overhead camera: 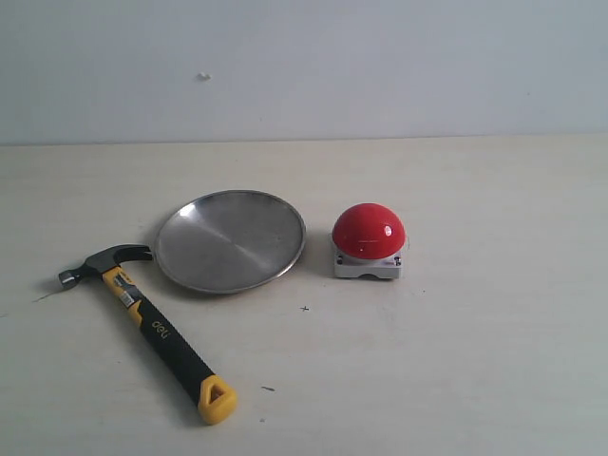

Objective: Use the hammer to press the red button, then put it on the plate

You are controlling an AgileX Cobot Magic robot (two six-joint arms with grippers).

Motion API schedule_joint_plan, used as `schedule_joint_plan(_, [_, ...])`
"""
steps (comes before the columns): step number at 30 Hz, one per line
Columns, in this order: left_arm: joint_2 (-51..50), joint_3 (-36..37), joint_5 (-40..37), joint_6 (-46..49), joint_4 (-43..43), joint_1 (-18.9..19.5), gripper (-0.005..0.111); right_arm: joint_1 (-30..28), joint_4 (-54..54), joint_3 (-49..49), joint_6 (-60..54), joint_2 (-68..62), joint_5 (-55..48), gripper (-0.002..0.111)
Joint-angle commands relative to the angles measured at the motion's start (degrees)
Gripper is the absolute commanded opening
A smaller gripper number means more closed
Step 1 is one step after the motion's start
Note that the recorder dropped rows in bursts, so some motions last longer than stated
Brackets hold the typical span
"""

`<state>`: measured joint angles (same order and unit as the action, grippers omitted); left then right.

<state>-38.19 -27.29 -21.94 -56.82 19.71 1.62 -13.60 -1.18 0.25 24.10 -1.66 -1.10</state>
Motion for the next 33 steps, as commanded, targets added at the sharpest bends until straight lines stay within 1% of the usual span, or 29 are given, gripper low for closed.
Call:
schedule_joint_plan(1, [-8.2, -6.2, -8.3, 10.4, -11.1, -5.4, 0.000, -0.3, -0.2, -0.2, 0.0, 0.3, 0.1, 0.000])
schedule_joint_plan(3, [-12.4, -7.9, -9.3, 14.2, -15.0, -8.9, 0.000, -0.3, -0.2, -0.2, 0.0, 0.3, 0.1, 0.000])
schedule_joint_plan(4, [-14.0, -8.2, -9.3, 14.3, -15.9, -10.5, 0.000, -0.3, -0.2, -0.2, 0.0, 0.3, 0.1, 0.000])
schedule_joint_plan(7, [-19.4, -9.0, -8.1, 11.1, -16.1, -15.9, 0.000, -0.3, -0.2, -0.2, 0.0, 0.3, 0.1, 0.000])
schedule_joint_plan(10, [-23.9, -9.0, -3.1, 5.9, -16.1, -21.0, 0.000, -0.3, -0.2, -0.2, 0.0, 0.3, 0.1, 0.000])
schedule_joint_plan(12, [-26.6, -9.0, 2.1, 3.2, -16.1, -24.3, 0.000, -0.3, -0.2, -0.2, 0.0, 0.3, 0.1, 0.000])
schedule_joint_plan(15, [-30.0, -9.0, 8.9, 1.1, -16.1, -27.5, 0.000, -0.3, -0.2, -0.2, 0.0, 0.3, 0.1, 0.000])
schedule_joint_plan(20, [-33.9, -9.0, 17.3, 1.1, -16.0, -28.9, 0.000, -0.3, -0.2, -0.2, 0.0, 0.3, 0.1, 0.000])
schedule_joint_plan(22, [-34.6, -9.0, 19.0, 1.1, -15.9, -28.9, 0.000, -0.3, -0.2, -0.2, 0.0, 0.3, 0.1, 0.000])
schedule_joint_plan(33, [-34.7, -9.0, 19.1, 1.1, -15.9, -28.9, 0.000, -0.3, -0.2, -0.2, 0.0, 0.3, 0.1, 0.000])
